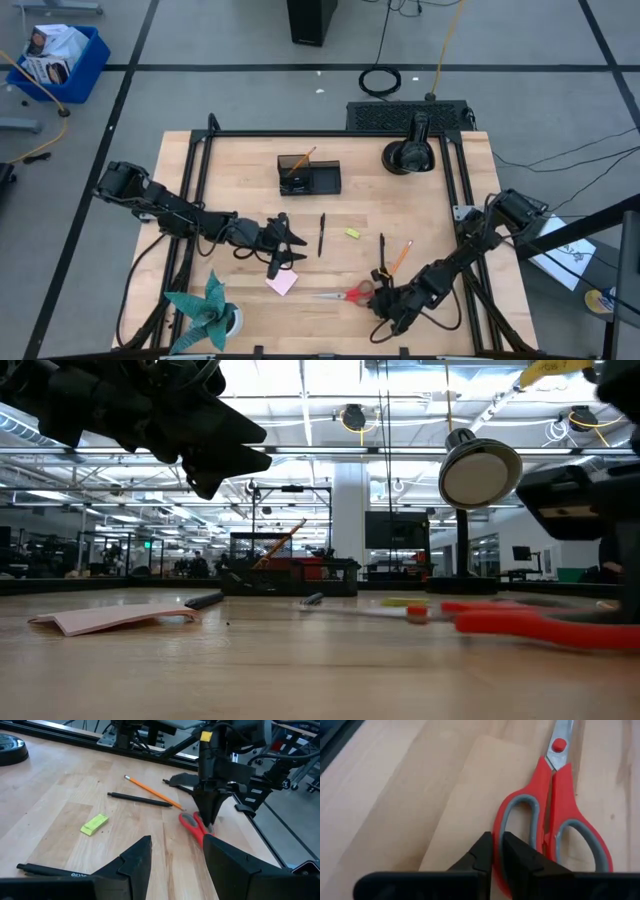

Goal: Pick and place office supplies into organizer
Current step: Put the red scissors into the black desk organizer

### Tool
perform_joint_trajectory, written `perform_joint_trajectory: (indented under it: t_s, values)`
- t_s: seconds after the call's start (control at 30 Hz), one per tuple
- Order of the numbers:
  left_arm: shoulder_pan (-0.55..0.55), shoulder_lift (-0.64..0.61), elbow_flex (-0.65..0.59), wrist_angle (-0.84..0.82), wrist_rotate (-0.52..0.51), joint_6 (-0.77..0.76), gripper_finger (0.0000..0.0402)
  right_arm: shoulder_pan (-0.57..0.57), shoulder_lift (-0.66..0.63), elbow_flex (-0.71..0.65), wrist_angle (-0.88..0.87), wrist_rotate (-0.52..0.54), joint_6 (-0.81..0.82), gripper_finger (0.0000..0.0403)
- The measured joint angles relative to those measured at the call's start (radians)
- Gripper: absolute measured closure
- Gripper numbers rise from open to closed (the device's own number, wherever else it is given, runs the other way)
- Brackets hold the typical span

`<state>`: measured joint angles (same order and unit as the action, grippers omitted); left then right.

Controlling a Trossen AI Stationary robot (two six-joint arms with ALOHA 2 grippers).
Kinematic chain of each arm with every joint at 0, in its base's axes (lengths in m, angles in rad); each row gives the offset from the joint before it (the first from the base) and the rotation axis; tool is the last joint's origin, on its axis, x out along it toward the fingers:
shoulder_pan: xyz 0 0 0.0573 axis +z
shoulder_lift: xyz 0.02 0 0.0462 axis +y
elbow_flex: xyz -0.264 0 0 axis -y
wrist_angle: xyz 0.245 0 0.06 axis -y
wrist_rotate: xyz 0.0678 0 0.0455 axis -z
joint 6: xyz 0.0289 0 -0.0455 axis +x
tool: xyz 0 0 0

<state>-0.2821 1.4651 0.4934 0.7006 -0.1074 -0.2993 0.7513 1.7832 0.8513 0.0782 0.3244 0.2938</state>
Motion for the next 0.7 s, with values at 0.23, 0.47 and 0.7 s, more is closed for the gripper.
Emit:
perform_joint_trajectory:
  t_s: [0.23,0.47,0.7]
  values:
    - [0.0,0.0,0.0,0.003,0.0,-0.02,0.022,0.002,-0.003,0.0,0.019,0.043,-0.075,0.0388]
    - [0.004,0.0,0.0,0.013,0.001,-0.143,0.022,-0.003,-0.022,0.001,0.02,0.045,-0.147,0.038]
    - [0.022,0.0,0.0,0.0,0.108,-0.426,0.022,-0.032,-0.076,0.001,0.022,0.098,-0.299,0.0383]
